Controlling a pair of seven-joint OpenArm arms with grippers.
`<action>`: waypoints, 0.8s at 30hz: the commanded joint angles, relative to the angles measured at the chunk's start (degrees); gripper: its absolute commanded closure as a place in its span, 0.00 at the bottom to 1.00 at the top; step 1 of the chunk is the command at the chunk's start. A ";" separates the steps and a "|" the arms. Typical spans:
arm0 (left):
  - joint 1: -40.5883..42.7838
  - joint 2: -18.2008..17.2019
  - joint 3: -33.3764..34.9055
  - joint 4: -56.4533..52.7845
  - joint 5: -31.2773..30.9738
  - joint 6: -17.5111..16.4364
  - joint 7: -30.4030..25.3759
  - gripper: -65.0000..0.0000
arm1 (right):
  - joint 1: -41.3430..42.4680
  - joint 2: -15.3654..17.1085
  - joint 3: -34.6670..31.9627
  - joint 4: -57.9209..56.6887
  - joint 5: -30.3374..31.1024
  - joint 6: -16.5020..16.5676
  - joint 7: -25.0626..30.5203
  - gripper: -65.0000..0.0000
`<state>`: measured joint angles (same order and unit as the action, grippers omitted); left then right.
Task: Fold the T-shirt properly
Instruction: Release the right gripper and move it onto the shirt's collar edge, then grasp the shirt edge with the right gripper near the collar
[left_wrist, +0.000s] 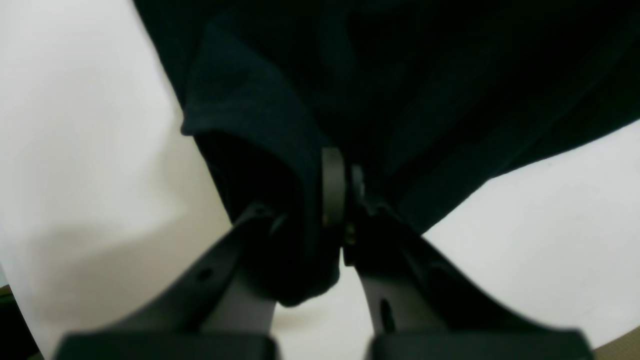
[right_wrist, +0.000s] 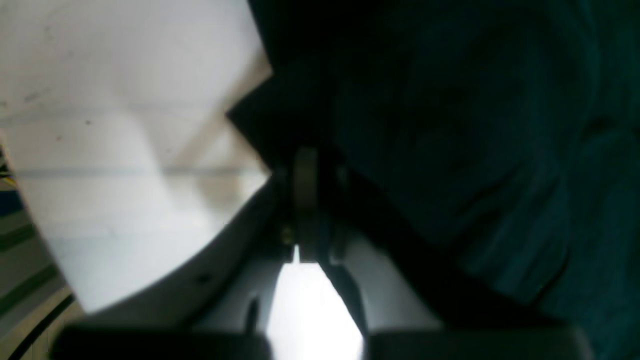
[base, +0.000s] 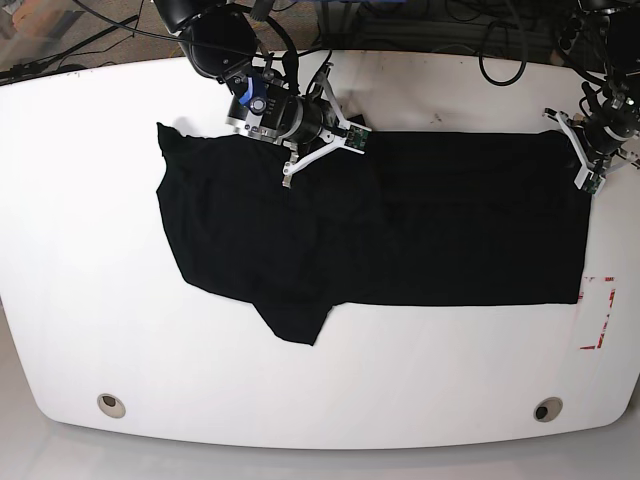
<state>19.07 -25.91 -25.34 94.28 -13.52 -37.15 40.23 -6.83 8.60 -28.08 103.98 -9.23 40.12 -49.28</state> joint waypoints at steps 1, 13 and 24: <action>-0.30 -1.03 -0.55 0.88 -0.42 0.09 -0.97 1.00 | 0.19 -0.03 0.08 2.43 0.31 -0.12 1.06 1.00; -0.39 -1.03 -0.55 0.88 -0.42 0.09 -0.97 1.00 | -0.77 0.23 0.25 5.69 0.58 -0.12 0.97 1.00; -0.30 -1.03 -0.55 0.88 -0.33 0.09 -0.97 1.00 | -0.25 -0.03 4.91 10.08 0.66 -0.12 0.97 1.00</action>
<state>19.05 -25.91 -25.34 94.28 -13.52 -37.15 40.23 -7.81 8.67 -23.68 113.16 -8.84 40.29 -49.30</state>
